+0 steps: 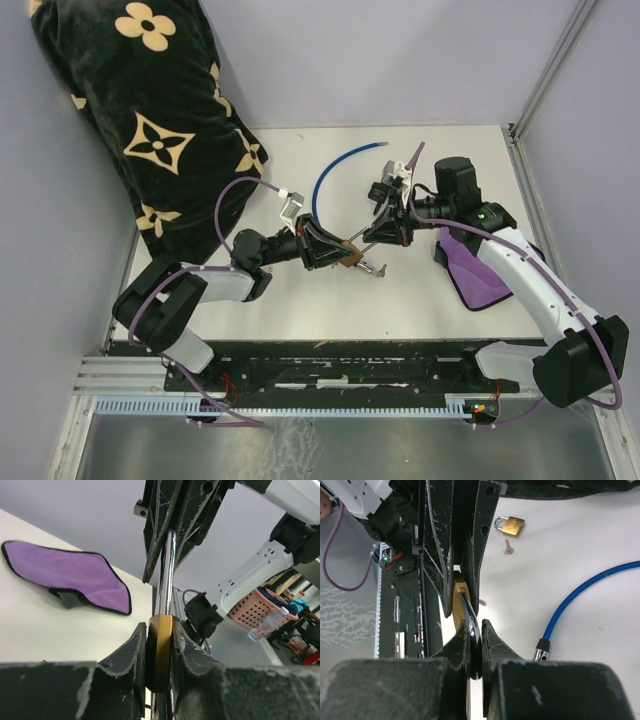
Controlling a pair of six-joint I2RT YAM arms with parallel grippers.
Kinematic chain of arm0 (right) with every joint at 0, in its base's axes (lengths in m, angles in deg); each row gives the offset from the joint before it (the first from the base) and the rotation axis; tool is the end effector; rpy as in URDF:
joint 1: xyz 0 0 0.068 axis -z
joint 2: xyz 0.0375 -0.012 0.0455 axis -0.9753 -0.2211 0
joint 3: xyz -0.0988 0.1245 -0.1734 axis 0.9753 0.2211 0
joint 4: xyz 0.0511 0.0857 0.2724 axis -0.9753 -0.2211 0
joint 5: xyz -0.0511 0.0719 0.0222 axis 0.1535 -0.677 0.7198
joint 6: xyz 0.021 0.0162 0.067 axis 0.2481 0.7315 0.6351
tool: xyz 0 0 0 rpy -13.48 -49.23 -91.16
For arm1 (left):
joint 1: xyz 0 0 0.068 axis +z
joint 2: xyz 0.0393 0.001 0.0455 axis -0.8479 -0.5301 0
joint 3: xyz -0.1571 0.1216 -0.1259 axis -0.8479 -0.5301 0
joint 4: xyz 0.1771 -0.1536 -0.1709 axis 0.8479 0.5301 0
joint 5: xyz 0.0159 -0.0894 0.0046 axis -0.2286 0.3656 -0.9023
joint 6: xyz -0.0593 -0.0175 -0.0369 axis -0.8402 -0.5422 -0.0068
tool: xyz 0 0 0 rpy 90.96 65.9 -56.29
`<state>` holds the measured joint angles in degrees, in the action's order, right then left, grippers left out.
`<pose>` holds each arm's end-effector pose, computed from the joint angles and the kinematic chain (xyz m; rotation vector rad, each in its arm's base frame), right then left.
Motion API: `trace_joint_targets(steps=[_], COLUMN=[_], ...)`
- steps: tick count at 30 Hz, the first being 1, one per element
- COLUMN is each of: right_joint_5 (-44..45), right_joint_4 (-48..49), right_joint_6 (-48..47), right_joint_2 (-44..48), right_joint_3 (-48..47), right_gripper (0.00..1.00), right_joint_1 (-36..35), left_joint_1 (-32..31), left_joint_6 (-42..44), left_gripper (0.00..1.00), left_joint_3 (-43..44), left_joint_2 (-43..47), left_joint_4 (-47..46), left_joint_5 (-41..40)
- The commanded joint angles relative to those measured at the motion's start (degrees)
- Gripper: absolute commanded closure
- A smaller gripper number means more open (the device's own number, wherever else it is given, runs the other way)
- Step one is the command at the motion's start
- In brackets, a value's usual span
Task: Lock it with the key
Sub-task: Lock the lock.
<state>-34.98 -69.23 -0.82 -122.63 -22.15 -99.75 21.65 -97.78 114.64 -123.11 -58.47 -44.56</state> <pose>0.2757 0.1694 0.2911 -1.1360 1.7227 1.2158 0.2321 -0.2226 0.1846 0.6597 1.3200 -1.6778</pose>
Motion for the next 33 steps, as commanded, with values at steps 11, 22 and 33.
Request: trace_joint_targets(steps=[11,22,33], right_joint_5=[10.4,19.7,18.8], right_joint_4=[-15.8,-14.6,-23.5], right_joint_6=[-22.0,-38.7,-53.7], right_joint_2=[-8.6,-7.2,-7.3], right_joint_3=[3.2,10.2,11.3], right_gripper=[0.98,0.98,0.98], right_joint_1=[-15.4,-23.3,-23.9], left_joint_1=[-4.0,-9.7,-10.6], left_joint_6=[8.1,33.4,44.5], left_gripper=[0.97,0.97,0.97], left_joint_3=[3.4,-3.1,-9.1], left_joint_2=[-2.2,-11.6,-13.1], left_joint_4=[-13.6,-4.6,-4.1], left_joint_5=[-9.0,-13.5,-22.3])
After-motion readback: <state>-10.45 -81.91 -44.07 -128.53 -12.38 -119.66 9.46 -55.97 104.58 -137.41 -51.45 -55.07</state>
